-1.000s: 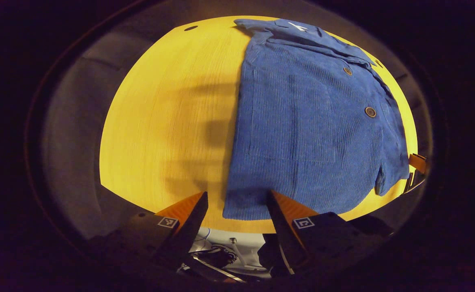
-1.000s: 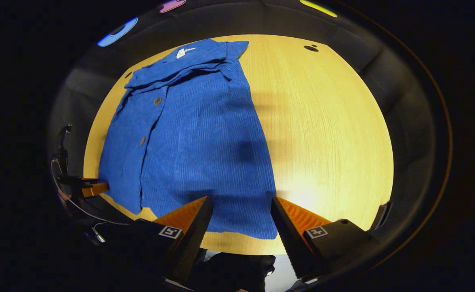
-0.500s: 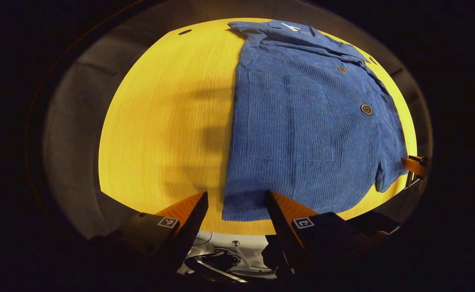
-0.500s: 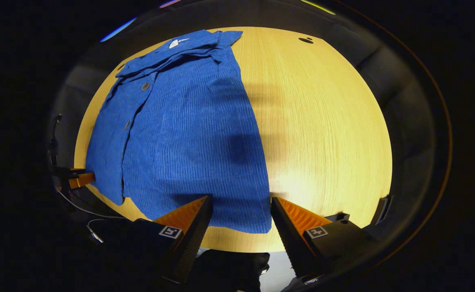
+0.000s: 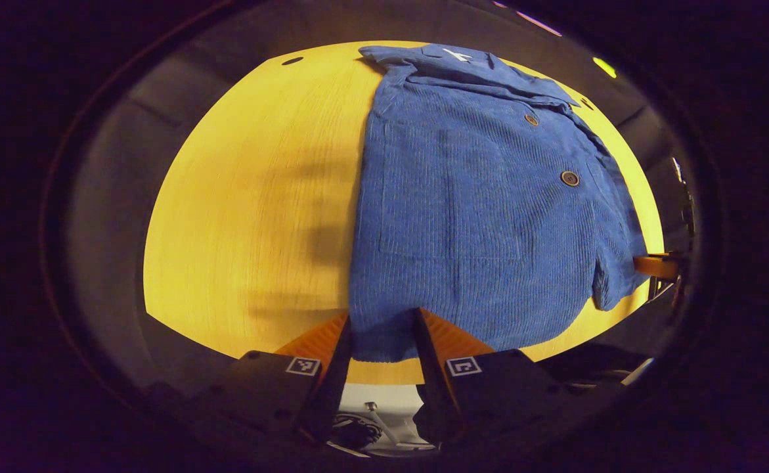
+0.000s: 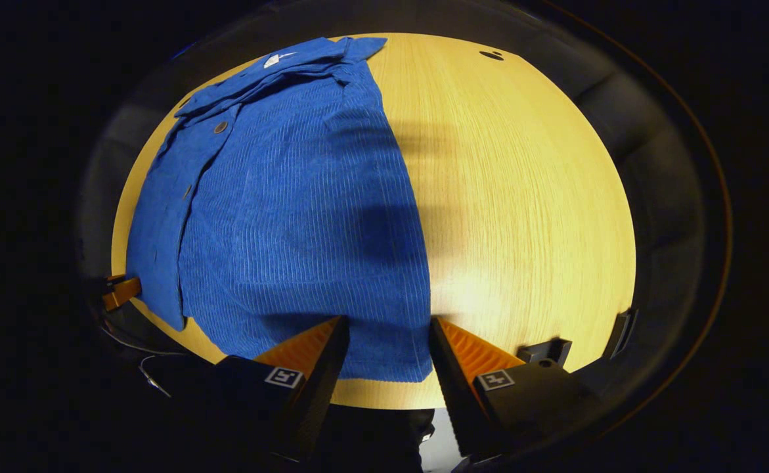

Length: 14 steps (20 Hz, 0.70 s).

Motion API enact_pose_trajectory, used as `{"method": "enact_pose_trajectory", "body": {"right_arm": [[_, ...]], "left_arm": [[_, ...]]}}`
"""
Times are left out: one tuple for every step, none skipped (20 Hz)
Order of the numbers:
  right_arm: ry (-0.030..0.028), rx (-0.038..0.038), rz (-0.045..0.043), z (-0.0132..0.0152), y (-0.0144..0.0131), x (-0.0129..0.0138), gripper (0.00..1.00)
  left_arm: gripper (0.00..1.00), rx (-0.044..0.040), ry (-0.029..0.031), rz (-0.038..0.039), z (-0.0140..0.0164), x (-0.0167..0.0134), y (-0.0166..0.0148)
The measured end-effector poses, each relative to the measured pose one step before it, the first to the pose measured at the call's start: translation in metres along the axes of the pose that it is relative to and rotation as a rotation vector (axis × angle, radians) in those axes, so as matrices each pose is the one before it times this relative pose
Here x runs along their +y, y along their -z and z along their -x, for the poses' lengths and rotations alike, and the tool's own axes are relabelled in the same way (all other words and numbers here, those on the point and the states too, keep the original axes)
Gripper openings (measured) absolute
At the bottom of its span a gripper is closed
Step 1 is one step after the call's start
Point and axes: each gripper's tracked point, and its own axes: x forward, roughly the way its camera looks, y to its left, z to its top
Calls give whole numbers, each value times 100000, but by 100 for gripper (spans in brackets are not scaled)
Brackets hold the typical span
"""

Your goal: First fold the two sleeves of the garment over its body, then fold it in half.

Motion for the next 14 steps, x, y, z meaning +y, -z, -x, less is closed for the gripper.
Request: {"method": "enact_pose_trajectory", "body": {"right_arm": [[-434, 361, -120, 137, 16, 416, 76], [-1159, -179, 1160, -72, -66, 610, 64], [-2190, -961, 67, 29, -141, 717, 55], [992, -927, 488, 4, -5, 144, 33], [239, 122, 2527, -8, -58, -1, 10], [70, 302, -912, -43, 99, -22, 6], [-1596, 71, -2435, 245, 21, 310, 6], [-3192, -516, -2353, -151, -207, 304, 5], [-2334, -261, -2168, -87, 50, 313, 5], [-1224, 131, -709, 238, 13, 48, 5], [-520, -926, 119, 329, -132, -14, 5], [-607, -816, 59, 521, -215, 105, 5], [-859, -1062, -222, 655, -391, 242, 5], [-1014, -1094, 19, 681, -406, 303, 5]], "left_arm": [[43, 713, 802, 64, -4, -423, -15], [30, 158, 527, -362, 21, -339, -45], [21, 1196, -1152, -385, -157, 34, 21], [11, 780, -537, -226, 38, 12, 22], [11, 1875, 250, 1923, 64, -1, -34], [13, 773, 2471, 2555, 328, -206, -402], [11, 1616, 1674, 2975, -800, -176, 99], [0, -600, 1781, 1051, 684, -79, -193], [0, -246, 1188, -811, 75, 142, -56], [0, -1427, 419, -1002, 101, -34, 37], [0, -1404, -196, -1095, 241, -46, 217], [0, -691, 760, -586, 478, -280, 122], [0, -1512, 1073, -49, 675, -456, 26], [0, -1577, 2149, 295, 857, -570, -278]]}}
